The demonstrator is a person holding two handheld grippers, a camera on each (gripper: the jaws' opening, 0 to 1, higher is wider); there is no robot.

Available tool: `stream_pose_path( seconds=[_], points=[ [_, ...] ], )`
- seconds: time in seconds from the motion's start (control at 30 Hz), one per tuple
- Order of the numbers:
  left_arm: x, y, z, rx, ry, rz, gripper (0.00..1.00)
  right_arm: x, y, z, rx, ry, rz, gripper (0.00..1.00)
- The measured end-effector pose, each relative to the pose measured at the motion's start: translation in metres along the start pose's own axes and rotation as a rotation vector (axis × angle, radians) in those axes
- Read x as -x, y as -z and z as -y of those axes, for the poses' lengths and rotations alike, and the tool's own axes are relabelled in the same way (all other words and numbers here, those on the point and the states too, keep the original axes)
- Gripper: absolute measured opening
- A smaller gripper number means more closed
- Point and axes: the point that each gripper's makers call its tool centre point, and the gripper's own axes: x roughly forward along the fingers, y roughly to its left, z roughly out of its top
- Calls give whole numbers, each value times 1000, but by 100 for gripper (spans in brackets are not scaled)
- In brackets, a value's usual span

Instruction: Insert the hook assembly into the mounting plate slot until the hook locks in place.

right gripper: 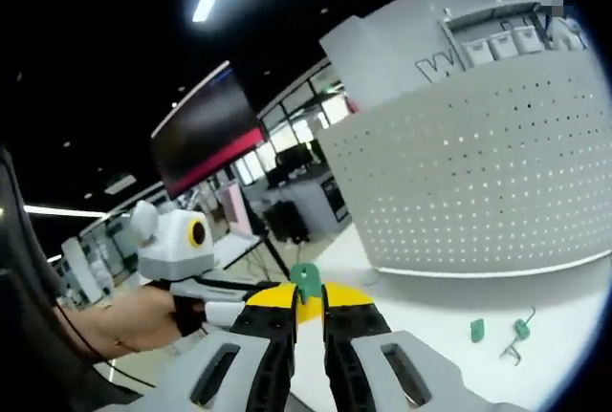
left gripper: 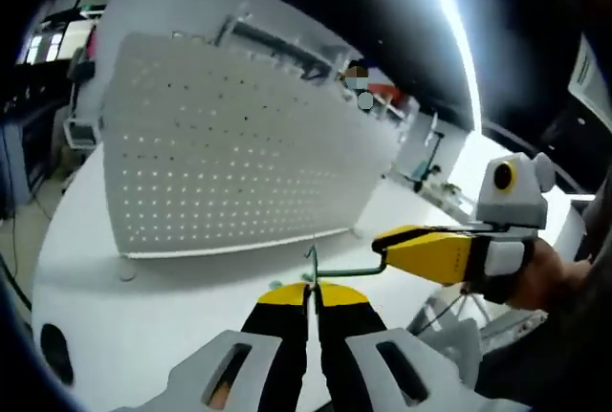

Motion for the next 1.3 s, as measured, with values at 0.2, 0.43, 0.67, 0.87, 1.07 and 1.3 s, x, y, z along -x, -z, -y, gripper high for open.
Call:
stream_pose_path(
  seconds=[0.2,0.43,0.67,0.87,1.07,1.3],
  points=[
    [-4,-6,13,-68,15,8,2,-6,3,-3,36,-7,3,6],
    [-4,-7,16,-105,13,25,2,-10,0,-3,-29,-6,16,6],
    [-2,-15,18,-175,-6,52,2,-11,-3,2,-110,-1,40,4],
    [-4,-14,13,-185,-20,43,2,-15,-1,4,-155,-8,40,3],
    [-3,-11,10,-185,-28,37,2,-17,1,3,-190,-6,36,2],
    [-4,-11,10,-169,-20,45,3,-17,1,3,-119,12,42,0]
  ],
)
